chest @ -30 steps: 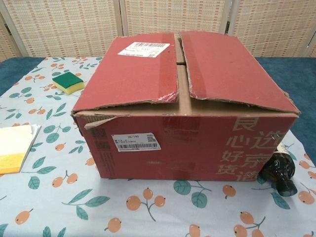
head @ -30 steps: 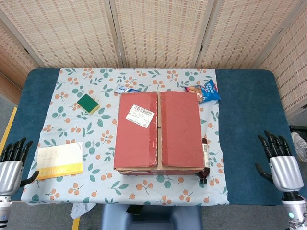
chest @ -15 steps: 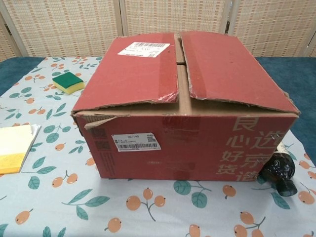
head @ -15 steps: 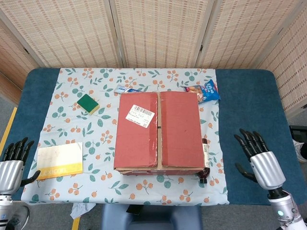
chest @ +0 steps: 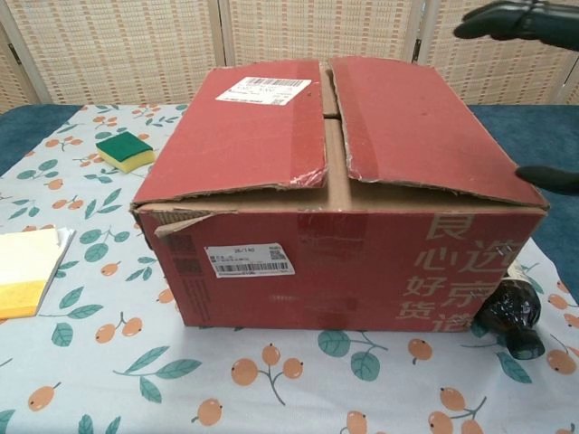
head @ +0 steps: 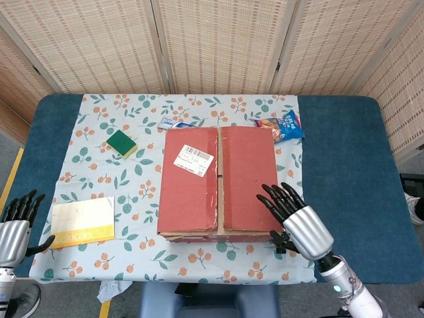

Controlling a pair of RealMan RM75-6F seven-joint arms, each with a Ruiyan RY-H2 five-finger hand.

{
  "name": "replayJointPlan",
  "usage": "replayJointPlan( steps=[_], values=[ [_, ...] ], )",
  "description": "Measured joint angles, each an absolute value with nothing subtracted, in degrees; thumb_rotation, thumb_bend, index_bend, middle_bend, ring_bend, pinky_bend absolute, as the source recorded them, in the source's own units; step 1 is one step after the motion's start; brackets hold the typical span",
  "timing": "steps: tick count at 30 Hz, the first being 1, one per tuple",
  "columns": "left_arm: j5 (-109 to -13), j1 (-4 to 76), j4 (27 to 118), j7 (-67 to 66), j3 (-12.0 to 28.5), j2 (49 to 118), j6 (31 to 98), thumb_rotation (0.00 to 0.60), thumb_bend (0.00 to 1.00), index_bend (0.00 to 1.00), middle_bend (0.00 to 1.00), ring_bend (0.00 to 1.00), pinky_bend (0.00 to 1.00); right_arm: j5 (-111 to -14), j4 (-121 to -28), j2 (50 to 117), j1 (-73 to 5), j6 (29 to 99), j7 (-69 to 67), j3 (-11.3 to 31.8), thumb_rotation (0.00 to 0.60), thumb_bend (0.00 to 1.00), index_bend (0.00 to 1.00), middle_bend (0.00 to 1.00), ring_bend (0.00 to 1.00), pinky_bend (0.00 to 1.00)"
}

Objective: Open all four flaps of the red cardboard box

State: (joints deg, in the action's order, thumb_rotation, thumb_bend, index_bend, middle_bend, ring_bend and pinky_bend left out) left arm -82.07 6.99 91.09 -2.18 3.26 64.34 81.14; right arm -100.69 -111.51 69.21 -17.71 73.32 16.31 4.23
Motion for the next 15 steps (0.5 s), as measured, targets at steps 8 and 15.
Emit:
replayJointPlan(
  steps=[8, 15],
  values=[
    [-80.65, 7.06, 90.42, 0.52, 3.81, 63.49, 80.29, 0.6, 0.28, 0.0, 0.01, 0.01, 0.02, -97.03, -111.48, 77.4, -21.57, 68.49, 21.96, 5.54, 0.6, 0.37, 0.0, 0.0, 0.0, 0.0],
    [-81.59, 6.91, 90.05, 3.61, 3.55, 62.82, 80.39, 0.6, 0.28, 0.0, 0.01, 0.01, 0.02, -94.46, -109.24, 81.23, -23.93, 66.85, 24.17, 7.03, 0.6, 0.37, 0.0, 0.0, 0.0, 0.0]
  ],
)
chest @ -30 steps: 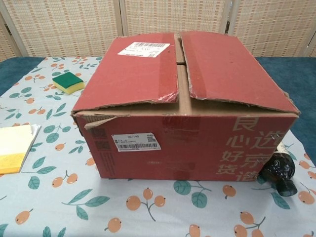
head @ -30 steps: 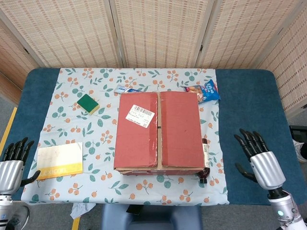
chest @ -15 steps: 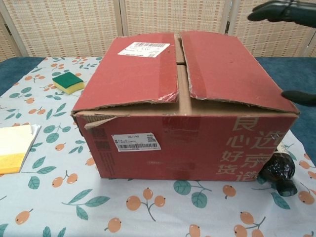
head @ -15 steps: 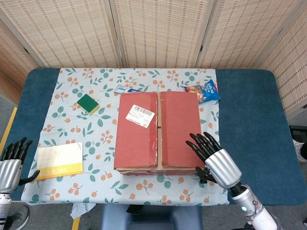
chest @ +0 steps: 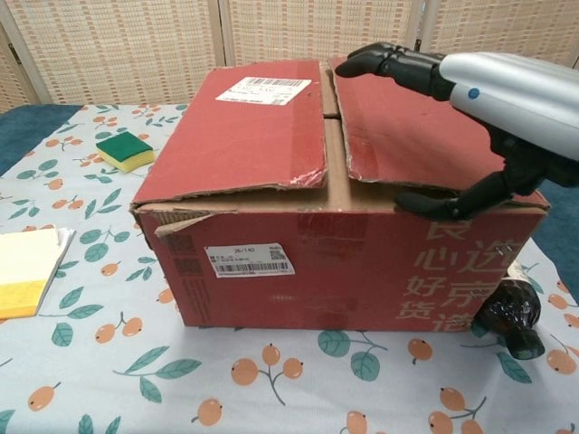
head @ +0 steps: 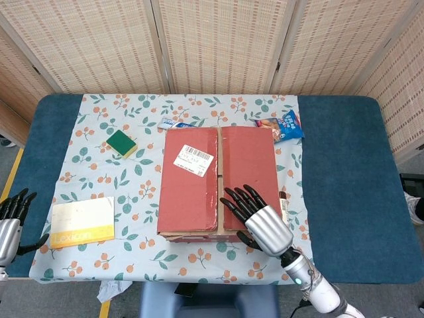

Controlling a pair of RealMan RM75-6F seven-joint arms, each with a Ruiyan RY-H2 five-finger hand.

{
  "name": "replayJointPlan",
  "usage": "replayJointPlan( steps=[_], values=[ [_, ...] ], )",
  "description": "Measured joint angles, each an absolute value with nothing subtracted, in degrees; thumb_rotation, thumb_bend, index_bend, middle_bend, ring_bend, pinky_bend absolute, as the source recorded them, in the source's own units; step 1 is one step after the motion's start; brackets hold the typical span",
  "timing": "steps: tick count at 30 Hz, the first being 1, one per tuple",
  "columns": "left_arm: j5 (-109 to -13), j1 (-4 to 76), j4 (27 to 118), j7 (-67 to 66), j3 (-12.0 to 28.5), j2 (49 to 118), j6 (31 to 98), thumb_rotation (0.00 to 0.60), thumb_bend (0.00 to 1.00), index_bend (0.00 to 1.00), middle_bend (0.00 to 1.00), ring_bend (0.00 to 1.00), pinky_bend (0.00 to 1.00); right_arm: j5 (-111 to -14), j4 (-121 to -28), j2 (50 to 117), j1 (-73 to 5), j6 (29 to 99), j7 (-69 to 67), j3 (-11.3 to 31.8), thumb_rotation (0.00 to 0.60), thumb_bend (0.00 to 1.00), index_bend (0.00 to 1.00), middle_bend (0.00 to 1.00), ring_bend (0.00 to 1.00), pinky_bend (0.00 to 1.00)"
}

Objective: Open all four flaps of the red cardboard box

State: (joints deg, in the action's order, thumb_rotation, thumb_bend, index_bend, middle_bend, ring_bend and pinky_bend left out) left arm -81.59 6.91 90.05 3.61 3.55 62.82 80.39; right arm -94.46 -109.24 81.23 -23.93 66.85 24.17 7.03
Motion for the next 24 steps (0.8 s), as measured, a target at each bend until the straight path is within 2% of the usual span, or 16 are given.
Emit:
replayJointPlan(
  steps=[10, 24],
  values=[
    [-81.98, 6.89, 89.67, 4.92, 3.36, 62.56, 80.35, 0.6, 0.28, 0.0, 0.01, 0.01, 0.02, -92.3, -106.37, 83.66, -26.24, 67.74, 24.4, 9.75, 0.6, 0.37, 0.0, 0.0, 0.0, 0.0],
    [-82.73, 6.87, 90.05, 3.27, 2.99, 62.72, 80.81, 0.6, 0.28, 0.0, 0.01, 0.01, 0.02, -100.16, -107.27, 80.31, -21.95, 81.08, 19.87, 7.94, 0.6, 0.37, 0.0, 0.0, 0.0, 0.0]
  ],
)
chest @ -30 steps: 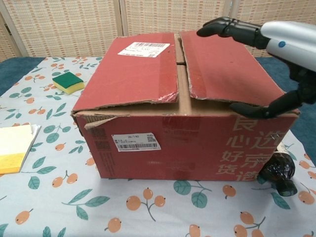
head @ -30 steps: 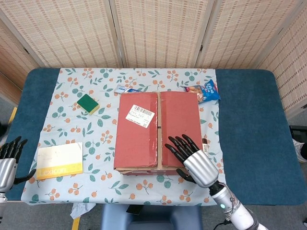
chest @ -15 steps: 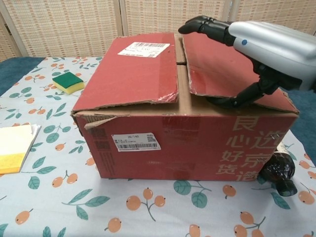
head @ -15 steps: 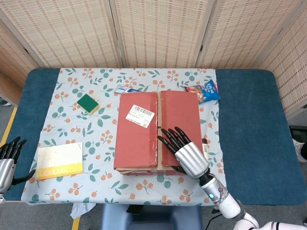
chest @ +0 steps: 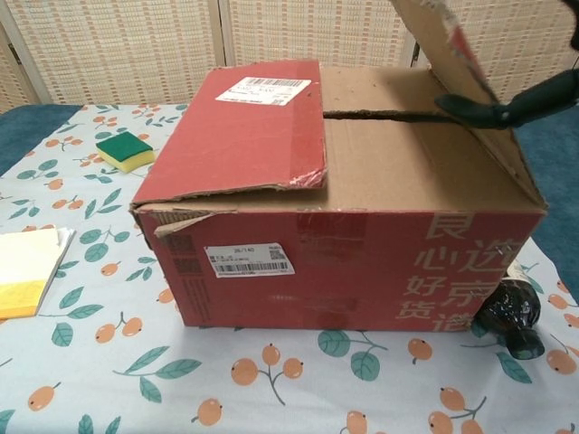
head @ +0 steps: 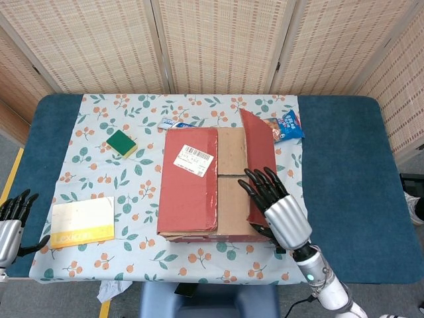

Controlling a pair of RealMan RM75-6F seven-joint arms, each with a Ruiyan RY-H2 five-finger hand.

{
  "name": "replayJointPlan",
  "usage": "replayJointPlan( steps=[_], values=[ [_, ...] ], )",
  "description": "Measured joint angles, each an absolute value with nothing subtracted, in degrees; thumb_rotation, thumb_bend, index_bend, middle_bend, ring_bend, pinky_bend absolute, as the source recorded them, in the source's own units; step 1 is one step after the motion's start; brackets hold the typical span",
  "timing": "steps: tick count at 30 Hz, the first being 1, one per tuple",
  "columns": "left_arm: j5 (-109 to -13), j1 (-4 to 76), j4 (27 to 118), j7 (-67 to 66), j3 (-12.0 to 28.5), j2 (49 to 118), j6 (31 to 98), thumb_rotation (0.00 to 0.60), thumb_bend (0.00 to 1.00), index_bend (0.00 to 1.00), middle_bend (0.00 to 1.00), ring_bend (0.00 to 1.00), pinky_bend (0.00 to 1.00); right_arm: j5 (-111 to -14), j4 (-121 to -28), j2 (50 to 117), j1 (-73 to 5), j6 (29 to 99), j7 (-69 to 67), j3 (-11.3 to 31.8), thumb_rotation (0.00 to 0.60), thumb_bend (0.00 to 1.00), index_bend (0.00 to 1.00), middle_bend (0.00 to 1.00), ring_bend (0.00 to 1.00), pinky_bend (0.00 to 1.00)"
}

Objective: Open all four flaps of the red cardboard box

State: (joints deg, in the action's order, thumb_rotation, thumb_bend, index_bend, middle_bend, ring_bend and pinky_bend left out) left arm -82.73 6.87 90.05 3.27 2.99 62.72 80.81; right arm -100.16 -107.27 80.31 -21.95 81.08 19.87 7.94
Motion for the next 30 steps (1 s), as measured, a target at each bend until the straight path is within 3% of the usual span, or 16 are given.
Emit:
replayJointPlan(
  steps=[14, 23, 30],
  values=[
    [-82.93, 7.07, 91.16, -3.23, 2.71, 64.23, 81.24, 0.6, 0.28, 0.0, 0.01, 0.01, 0.02, -102.36, -97.89, 76.29, -8.43, 100.83, 9.91, 3.24, 0.6, 0.37, 0.0, 0.0, 0.0, 0.0],
    [-86.78, 7.68, 90.82, -1.87, 2.02, 64.85, 81.81, 0.6, 0.27, 0.0, 0.01, 0.02, 0.05, -100.64, -92.72, 74.43, -2.83, 106.2, 3.47, 1.22, 0.6, 0.37, 0.0, 0.0, 0.0, 0.0],
    [-88.36, 9.77, 96.76, -11.93, 1.18, 64.93, 79.1, 0.6, 0.23, 0.0, 0.02, 0.02, 0.05, -98.58, -90.39, 73.51, -1.89, 106.9, -0.77, 2.81, 0.6, 0.37, 0.0, 0.0, 0.0, 0.0]
  ],
)
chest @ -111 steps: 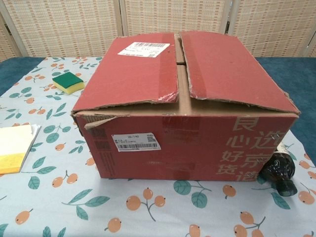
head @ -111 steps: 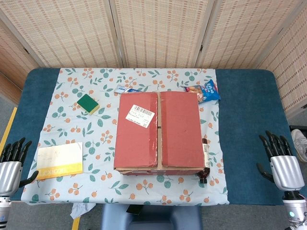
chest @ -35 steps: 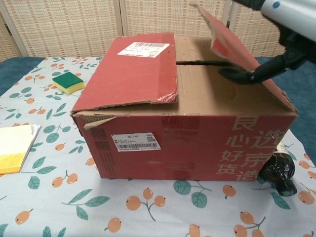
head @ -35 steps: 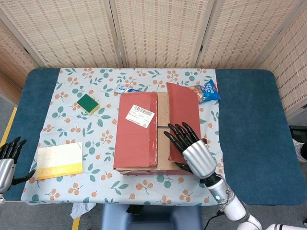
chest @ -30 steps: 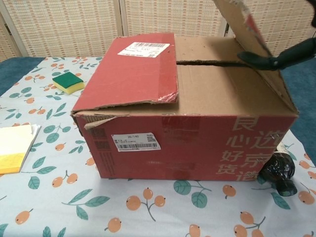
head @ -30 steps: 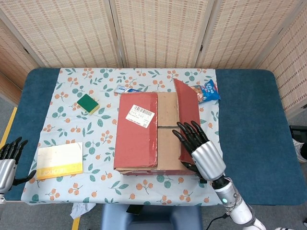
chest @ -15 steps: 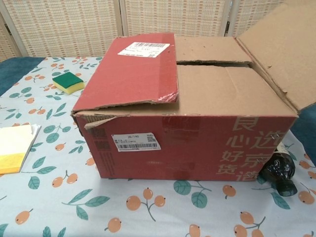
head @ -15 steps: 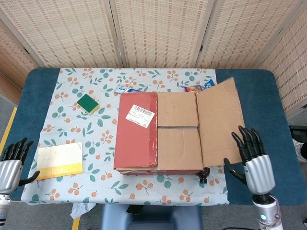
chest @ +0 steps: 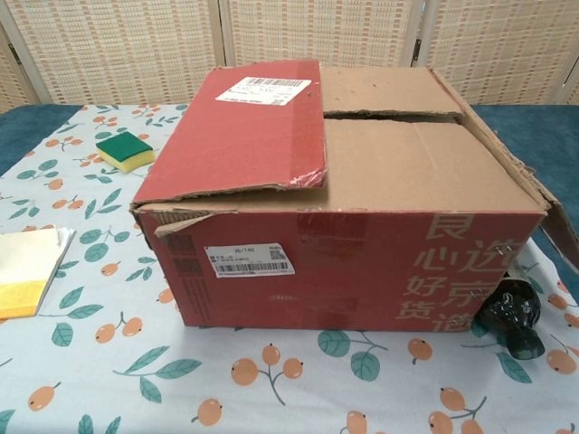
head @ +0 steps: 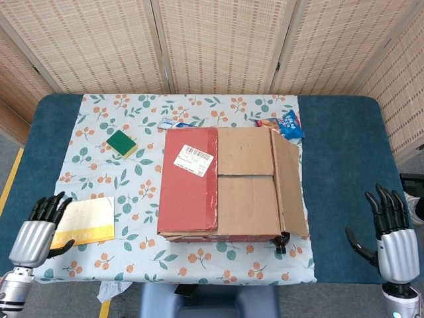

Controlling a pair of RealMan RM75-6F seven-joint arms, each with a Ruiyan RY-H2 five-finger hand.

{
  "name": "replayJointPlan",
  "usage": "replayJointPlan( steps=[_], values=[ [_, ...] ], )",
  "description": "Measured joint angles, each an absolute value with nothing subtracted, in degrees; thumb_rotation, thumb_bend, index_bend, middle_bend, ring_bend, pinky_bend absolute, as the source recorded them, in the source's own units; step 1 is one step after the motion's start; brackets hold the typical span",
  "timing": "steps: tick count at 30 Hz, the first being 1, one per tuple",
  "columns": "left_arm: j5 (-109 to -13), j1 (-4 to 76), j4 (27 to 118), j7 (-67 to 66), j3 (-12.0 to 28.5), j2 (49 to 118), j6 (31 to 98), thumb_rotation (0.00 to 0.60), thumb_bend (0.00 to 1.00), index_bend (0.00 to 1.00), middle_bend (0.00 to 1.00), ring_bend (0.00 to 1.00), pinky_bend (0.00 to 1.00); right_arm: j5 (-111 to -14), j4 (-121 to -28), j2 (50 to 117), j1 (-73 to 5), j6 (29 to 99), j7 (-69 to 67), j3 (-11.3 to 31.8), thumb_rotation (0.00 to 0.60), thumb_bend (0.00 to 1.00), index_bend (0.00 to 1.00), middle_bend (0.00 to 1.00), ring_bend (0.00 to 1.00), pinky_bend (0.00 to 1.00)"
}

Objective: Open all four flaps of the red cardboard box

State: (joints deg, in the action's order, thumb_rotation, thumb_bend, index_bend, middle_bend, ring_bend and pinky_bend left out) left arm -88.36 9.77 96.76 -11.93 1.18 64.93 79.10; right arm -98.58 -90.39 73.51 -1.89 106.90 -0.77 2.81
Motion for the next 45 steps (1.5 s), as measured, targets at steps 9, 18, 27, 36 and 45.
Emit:
replayJointPlan(
  steps=[9, 18, 27, 36, 45],
  values=[
    [-85.97, 15.76, 109.92, -26.75, 3.34, 63.19, 71.78, 0.348, 0.56, 0.02, 0.1, 0.04, 0.08, -95.09, -88.43, 70.7, -2.07, 105.05, -7.49, 5.11, 0.6, 0.37, 0.0, 0.0, 0.0, 0.0],
    [-76.89, 20.2, 118.05, -35.63, 6.21, 63.14, 68.04, 0.236, 0.56, 0.0, 0.1, 0.04, 0.08, -92.19, -85.96, 67.86, -2.54, 102.64, -13.39, 7.12, 0.6, 0.37, 0.0, 0.0, 0.0, 0.0],
    [-70.51, 24.53, 124.27, -48.15, 7.02, 66.41, 68.01, 0.235, 0.36, 0.0, 0.1, 0.04, 0.08, -92.12, -84.82, 67.04, -2.73, 101.65, -16.79, 7.33, 0.6, 0.37, 0.0, 0.0, 0.0, 0.0],
    [-66.26, 28.83, 124.95, -60.44, 6.87, 74.86, 70.64, 0.242, 0.25, 0.0, 0.1, 0.04, 0.08, -93.3, -85.13, 65.99, -1.95, 102.6, -18.94, 6.91, 0.6, 0.37, 0.0, 0.0, 0.0, 0.0],
    [-63.37, 33.31, 126.75, -70.2, 7.0, 81.08, 73.88, 0.224, 0.38, 0.0, 0.1, 0.04, 0.07, -94.5, -85.29, 65.0, -1.51, 103.03, -20.93, 6.33, 0.6, 0.37, 0.0, 0.0, 0.0, 0.0]
  ],
)
